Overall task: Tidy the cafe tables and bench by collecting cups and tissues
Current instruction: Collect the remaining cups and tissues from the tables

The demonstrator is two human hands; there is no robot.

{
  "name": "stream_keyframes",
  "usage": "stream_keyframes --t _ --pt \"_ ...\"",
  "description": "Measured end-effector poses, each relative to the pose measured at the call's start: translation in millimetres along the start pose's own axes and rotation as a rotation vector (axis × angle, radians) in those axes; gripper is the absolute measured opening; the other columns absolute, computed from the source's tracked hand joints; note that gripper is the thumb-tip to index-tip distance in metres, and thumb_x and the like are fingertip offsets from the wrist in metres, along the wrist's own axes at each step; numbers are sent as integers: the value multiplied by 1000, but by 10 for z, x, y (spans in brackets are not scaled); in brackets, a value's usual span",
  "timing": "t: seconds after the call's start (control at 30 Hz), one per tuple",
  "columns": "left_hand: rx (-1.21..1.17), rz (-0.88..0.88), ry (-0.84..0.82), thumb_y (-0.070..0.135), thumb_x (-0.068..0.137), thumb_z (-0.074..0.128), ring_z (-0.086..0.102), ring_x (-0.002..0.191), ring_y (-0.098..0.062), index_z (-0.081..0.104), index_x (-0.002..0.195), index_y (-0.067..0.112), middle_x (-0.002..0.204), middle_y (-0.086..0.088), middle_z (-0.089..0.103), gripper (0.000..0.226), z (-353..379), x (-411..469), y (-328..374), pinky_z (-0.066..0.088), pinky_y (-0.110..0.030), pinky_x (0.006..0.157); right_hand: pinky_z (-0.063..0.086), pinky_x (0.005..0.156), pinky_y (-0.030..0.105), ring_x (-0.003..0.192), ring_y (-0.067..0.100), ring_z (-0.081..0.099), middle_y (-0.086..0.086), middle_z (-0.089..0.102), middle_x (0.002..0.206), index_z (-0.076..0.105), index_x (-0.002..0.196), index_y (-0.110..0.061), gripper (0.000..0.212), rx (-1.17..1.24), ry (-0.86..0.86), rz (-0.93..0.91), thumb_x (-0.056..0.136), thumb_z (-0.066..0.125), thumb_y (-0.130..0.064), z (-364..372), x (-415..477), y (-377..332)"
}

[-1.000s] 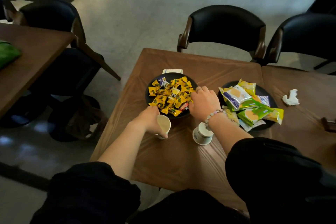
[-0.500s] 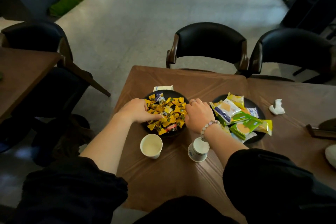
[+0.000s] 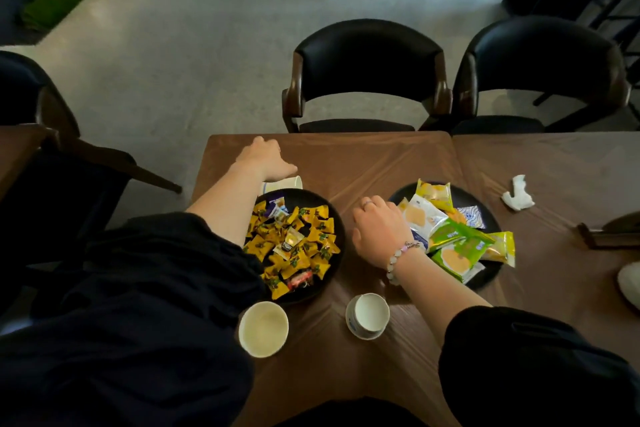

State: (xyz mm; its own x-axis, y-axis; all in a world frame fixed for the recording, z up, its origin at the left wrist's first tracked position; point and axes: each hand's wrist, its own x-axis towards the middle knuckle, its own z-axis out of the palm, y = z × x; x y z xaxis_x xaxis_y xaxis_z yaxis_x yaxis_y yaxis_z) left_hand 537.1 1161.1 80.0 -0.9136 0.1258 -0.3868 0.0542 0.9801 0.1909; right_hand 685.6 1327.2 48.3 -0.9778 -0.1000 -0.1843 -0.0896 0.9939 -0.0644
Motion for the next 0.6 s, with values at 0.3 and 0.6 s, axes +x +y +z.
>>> stream_keyframes --t 0.3,0.6 --pt "17 -198 -191 59 85 55 36 133 -35 30 146 9 150 -16 25 82 450 442 60 40 -41 100 37 94 33 117 25 43 9 49 127 53 120 -9 34 48 -39 -16 94 41 -26 94 343 59" --pt "22 -199 -156 60 86 46 44 125 -32 49 135 8 141 -15 39 71 610 533 -26 42 -37 86 37 95 34 119 25 42 10 48 129 52 121 -9 34 64 -56 -14 94 42 -26 188 429 100"
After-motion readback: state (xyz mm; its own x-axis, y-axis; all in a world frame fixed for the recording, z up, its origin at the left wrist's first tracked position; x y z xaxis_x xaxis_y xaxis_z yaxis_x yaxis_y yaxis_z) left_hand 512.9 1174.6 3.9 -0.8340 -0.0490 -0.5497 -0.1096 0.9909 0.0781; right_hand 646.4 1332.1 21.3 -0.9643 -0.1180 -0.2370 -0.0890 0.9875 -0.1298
